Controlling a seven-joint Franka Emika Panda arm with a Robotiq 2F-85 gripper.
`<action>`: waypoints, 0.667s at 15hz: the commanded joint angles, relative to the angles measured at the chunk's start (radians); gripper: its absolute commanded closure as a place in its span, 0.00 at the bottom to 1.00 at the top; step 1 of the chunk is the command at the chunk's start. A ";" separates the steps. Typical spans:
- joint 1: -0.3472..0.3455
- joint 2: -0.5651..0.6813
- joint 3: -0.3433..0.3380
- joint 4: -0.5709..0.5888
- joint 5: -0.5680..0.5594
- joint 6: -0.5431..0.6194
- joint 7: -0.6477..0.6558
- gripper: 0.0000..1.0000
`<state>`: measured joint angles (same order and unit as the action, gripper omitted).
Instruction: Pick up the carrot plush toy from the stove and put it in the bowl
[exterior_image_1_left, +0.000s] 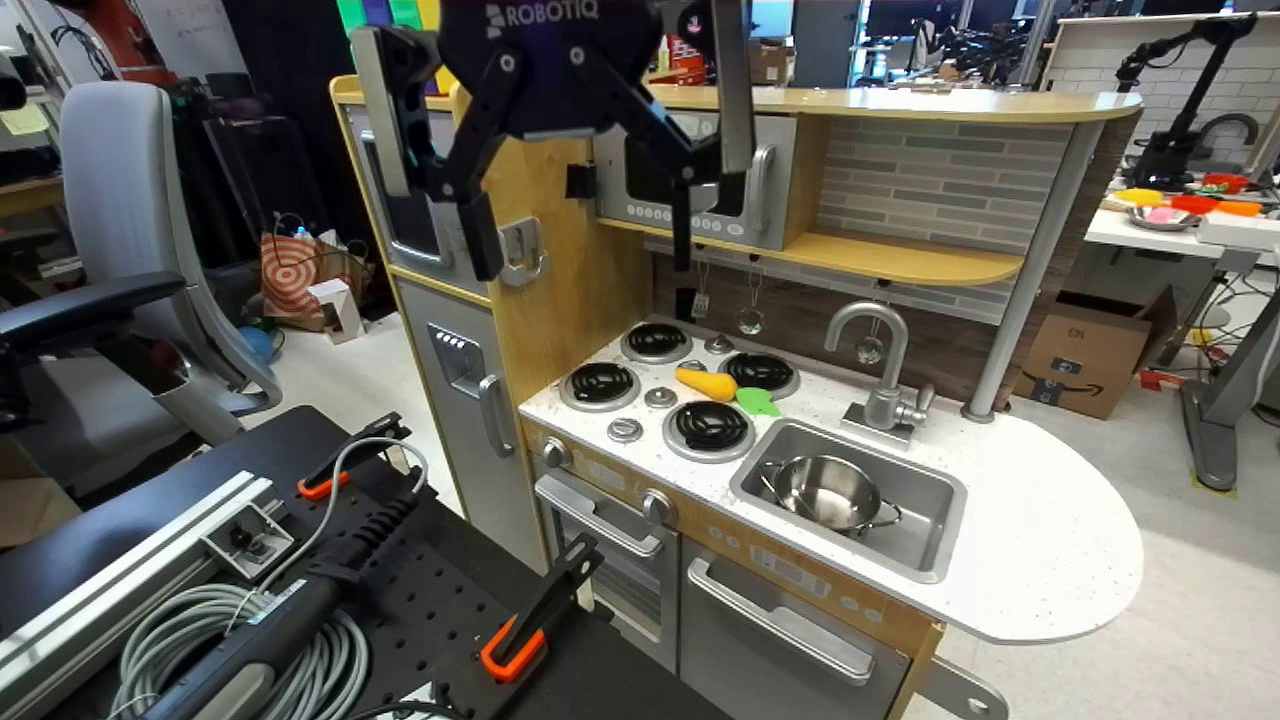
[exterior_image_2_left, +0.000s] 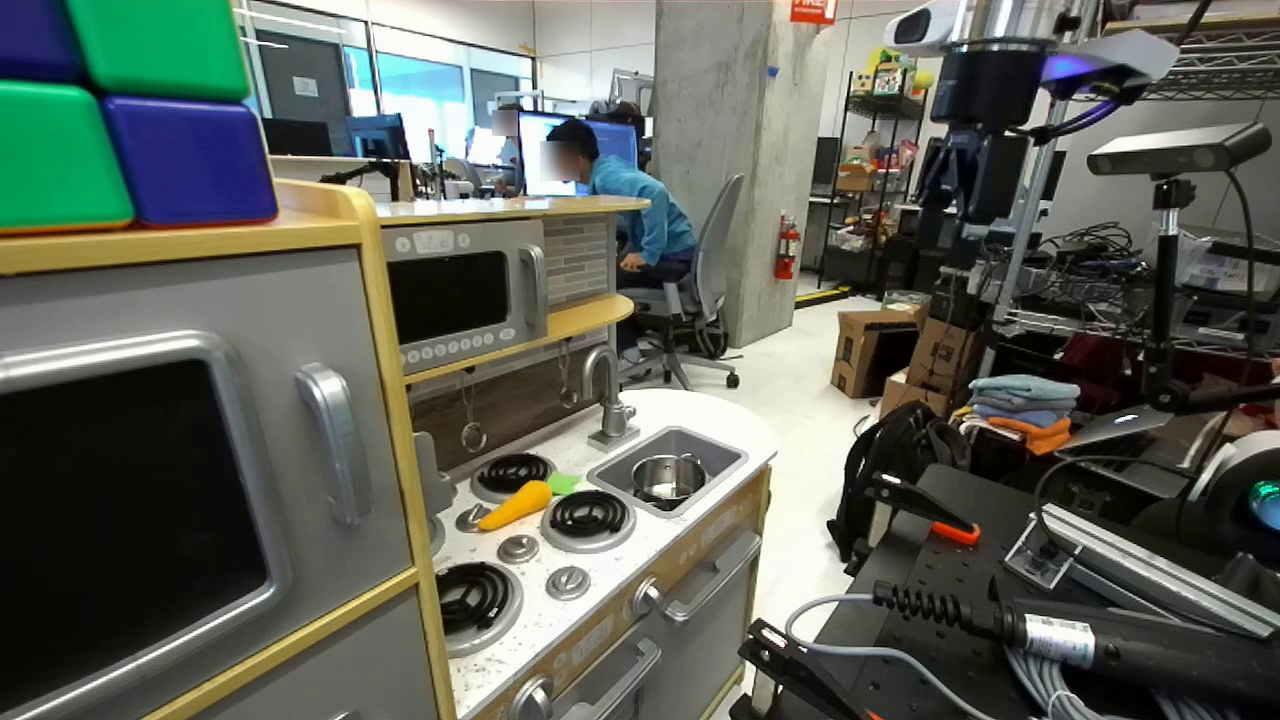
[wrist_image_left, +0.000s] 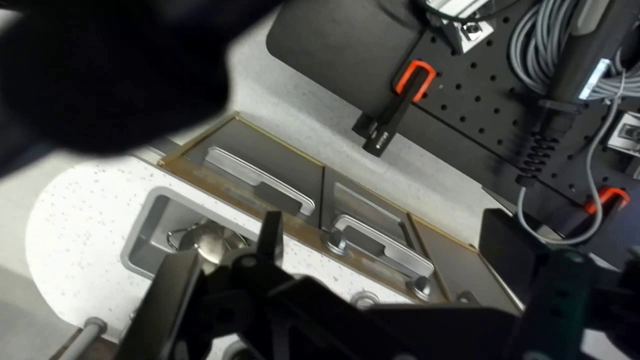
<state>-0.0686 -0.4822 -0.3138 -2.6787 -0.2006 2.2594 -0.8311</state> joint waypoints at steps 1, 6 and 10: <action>0.071 -0.001 -0.046 0.019 0.195 0.021 -0.133 0.00; 0.037 0.005 0.000 0.036 0.206 -0.013 -0.097 0.00; 0.012 0.006 0.007 0.028 0.090 -0.007 -0.183 0.00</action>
<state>-0.0189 -0.4792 -0.3272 -2.6425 -0.0234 2.2509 -0.9253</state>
